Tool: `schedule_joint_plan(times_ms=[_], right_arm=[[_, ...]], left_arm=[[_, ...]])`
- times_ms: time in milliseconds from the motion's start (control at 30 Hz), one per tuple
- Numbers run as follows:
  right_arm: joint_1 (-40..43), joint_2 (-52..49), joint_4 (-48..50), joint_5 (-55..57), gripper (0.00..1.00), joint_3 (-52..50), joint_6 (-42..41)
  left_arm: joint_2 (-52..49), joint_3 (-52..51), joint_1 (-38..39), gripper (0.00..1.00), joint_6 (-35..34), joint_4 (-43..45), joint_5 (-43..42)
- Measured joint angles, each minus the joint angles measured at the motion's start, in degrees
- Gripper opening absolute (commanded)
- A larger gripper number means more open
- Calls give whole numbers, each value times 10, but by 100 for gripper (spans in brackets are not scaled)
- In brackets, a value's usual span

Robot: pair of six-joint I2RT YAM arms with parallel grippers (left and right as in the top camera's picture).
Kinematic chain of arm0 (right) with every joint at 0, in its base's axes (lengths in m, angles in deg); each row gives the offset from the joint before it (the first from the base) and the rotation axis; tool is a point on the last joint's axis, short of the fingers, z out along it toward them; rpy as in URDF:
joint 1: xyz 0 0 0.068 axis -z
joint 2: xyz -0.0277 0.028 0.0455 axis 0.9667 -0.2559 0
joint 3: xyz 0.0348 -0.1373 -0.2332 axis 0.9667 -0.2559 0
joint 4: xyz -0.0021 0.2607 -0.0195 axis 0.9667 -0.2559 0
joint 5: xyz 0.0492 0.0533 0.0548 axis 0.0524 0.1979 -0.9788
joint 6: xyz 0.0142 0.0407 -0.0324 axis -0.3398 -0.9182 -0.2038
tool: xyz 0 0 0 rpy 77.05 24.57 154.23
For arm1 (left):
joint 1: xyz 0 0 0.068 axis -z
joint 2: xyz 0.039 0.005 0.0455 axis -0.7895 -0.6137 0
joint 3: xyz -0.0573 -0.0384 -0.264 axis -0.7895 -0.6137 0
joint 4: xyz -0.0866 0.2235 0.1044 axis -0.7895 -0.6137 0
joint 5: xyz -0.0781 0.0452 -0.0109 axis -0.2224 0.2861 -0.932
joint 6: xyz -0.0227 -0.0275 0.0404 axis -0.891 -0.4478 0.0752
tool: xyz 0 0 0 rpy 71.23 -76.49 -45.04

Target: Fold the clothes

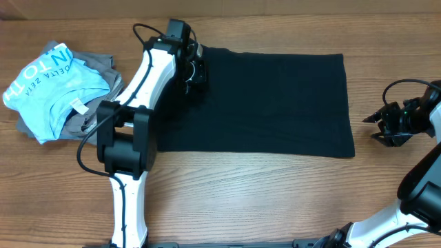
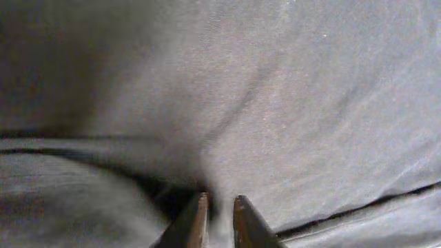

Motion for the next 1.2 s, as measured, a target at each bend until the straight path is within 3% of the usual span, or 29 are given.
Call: schedule_joint_plan(times_ms=[33,67,300,467,633,800,967,1200], right_arm=[[0,0,0,0,52,0,0],[0,0,0,0,52,0,0],[0,0,-4,0,52,0,0],[0,0,-4,0,52,0,0],[0,0,-4,0,52,0,0],[0,0,-3,0,52,0,0],[0,0,-3,0,52,0,0],[0,0,-1,0,52,0,0]], left_arm=[[0,0,1,36,0,0,0],[0,0,3,41,2,0,2],[0,0,-6,45,15,-27,4],[0,8,-60,21,23,-121,4],[0,7,-141,16,71,-177,12],[0,-27,-168,9,116,-123,15],[0,-85,-142,10,150,-51,0],[9,-109,-131,4,148,5,-6]])
